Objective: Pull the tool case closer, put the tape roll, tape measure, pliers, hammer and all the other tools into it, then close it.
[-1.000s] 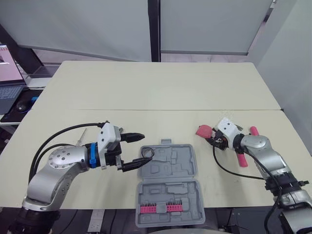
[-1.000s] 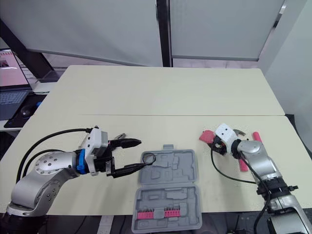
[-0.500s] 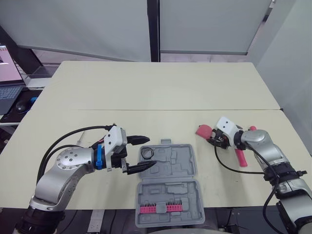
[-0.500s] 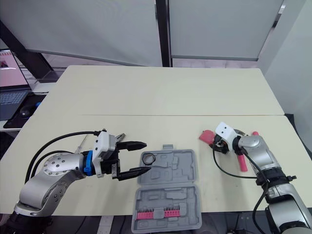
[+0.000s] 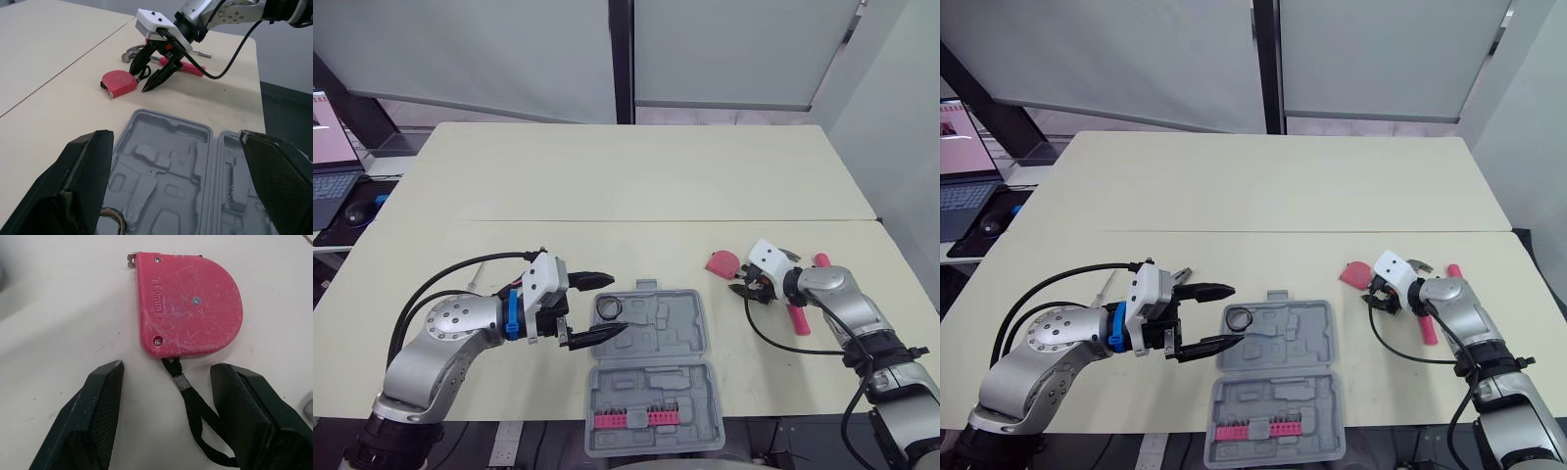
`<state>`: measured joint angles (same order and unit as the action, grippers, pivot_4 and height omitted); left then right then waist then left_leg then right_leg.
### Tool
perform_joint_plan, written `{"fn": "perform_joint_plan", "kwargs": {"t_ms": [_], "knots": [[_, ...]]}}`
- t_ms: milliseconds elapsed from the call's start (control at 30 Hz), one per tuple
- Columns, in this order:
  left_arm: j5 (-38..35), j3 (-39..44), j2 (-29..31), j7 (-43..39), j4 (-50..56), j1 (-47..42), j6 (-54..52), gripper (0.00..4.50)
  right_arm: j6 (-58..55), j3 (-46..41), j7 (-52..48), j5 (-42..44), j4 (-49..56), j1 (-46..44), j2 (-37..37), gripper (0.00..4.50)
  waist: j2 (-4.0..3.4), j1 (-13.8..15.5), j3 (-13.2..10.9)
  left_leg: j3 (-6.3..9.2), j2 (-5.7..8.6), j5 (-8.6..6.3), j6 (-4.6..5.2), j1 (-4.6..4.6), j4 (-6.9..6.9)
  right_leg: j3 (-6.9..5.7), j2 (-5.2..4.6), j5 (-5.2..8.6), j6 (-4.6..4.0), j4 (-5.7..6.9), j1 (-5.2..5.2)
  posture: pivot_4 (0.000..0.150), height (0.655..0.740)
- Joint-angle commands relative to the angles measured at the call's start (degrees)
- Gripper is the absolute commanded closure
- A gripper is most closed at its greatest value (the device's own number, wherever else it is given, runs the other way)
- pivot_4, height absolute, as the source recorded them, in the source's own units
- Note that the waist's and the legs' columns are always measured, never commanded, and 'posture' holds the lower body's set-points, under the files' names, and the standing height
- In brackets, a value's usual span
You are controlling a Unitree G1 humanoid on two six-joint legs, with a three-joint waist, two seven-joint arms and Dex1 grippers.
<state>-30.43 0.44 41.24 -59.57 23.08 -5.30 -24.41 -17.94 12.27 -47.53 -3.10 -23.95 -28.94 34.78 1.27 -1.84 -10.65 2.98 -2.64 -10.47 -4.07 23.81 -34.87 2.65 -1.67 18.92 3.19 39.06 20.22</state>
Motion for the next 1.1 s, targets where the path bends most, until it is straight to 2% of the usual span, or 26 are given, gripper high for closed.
{"fn": "perform_joint_plan", "kwargs": {"t_ms": [33, 533, 767, 1100], "knots": [[-0.62, 0.11, 0.07, -0.58, 2.07, -0.66, 1.08, 0.0, -2.06, -1.06, 0.4, -0.06, 0.02, 0.09, 0.1, 2.01, 0.0, 0.01, 0.0, 0.0, 0.0, 0.0, 0.0, -0.01, -0.01, 0.0, 0.0, 0.0, 0.0, 0.0, -0.01, 0.15, 0.74], [-0.38, -0.75, 0.55, -0.21, 3.16, -1.75, -0.54, 0.0, -6.15, -2.22, 0.13, 0.97, 7.21, 4.49, 1.72, 4.49, 0.0, 0.19, 0.0, 0.01, 0.0, 0.0, 0.0, 0.01, -0.03, 0.0, 0.0, -0.03, 0.0, -0.01, -0.01, 0.15, 0.74], [0.72, -1.98, 1.99, -1.47, 4.12, -1.16, -0.19, 0.0, -9.96, -4.56, 0.23, 2.35, 16.31, 10.84, 3.06, 4.49, 0.0, 0.22, 0.0, 0.02, 0.0, 0.0, 0.0, 0.01, -0.03, -0.02, 0.0, -0.03, -0.01, -0.01, -0.01, 0.15, 0.74], [2.02, -4.73, 4.02, -5.05, 6.73, 2.41, 2.4, 0.0, -20.54, -11.89, -0.81, 8.63, 40.87, 31.75, 9.5, 4.49, -0.02, 0.33, -0.01, 0.03, 0.0, -0.01, 0.0, 0.05, 0.01, -0.02, 0.0, 0.0, -0.03, -0.05, 0.01, 0.15, 0.74]]}}
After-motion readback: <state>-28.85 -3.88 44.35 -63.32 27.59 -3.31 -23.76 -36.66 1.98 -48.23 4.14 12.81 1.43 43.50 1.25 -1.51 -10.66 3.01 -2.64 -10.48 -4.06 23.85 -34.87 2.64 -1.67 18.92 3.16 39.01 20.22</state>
